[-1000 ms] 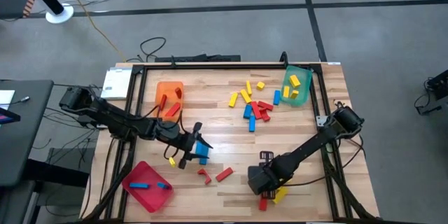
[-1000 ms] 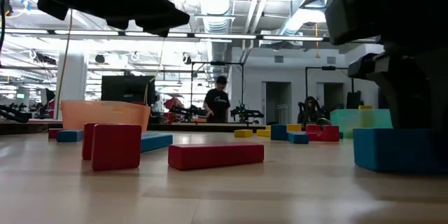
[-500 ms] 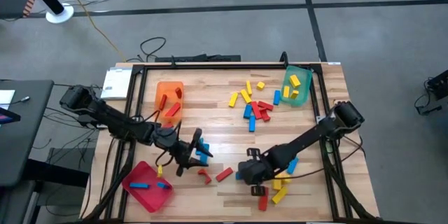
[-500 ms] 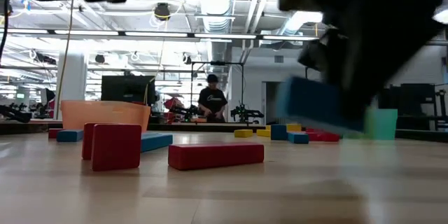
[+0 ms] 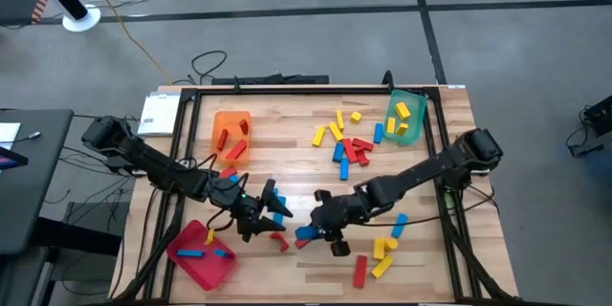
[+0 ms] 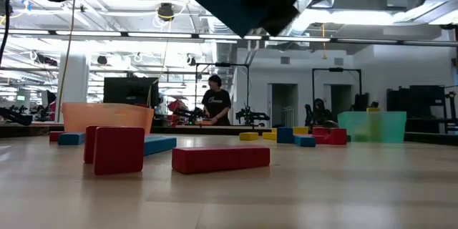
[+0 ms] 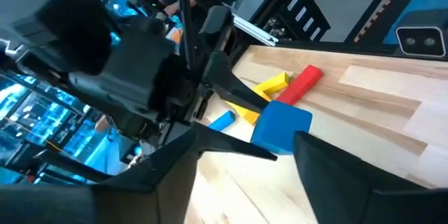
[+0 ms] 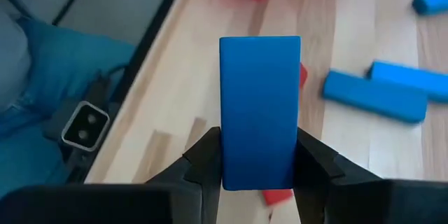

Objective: Sort blocks
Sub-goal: Put the blue wooden block into the red bin

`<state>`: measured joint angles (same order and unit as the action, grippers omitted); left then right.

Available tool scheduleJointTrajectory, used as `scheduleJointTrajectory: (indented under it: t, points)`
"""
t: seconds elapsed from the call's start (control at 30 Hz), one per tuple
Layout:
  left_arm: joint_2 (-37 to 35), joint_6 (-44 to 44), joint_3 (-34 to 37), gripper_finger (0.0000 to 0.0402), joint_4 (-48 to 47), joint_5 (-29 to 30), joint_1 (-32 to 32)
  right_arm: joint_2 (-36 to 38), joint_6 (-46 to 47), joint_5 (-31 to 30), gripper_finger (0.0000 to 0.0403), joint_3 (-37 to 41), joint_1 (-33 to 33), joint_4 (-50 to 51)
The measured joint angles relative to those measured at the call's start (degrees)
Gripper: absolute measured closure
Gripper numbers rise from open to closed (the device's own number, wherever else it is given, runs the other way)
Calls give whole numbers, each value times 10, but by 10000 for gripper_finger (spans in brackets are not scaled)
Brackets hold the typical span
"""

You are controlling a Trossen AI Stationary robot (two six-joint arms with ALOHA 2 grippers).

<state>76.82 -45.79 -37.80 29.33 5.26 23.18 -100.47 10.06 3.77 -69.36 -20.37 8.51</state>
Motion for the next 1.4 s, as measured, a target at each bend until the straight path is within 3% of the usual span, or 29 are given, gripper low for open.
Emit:
scheduleJointTrajectory:
  t: [0.17, 0.37, 0.7, 1.0, 1.4]
  points:
    - [0, 18, 0, 138, 0, -3, 0, 0, -23, 33, 260, 0, 19, -38]
    - [0, 21, 0, 139, -3, -34, 0, 0, -36, 68, 261, 0, 37, -75]
    - [4, 21, -12, 140, -10, -35, -5, 0, -47, 127, 261, 0, 63, -115]
    - [78, 0, -106, 141, -113, -3, -7, -1, -57, 129, 261, -1, 71, -118]
    - [53, 31, -121, 148, -143, -20, -5, -1, -76, 130, 261, -1, 69, -100]
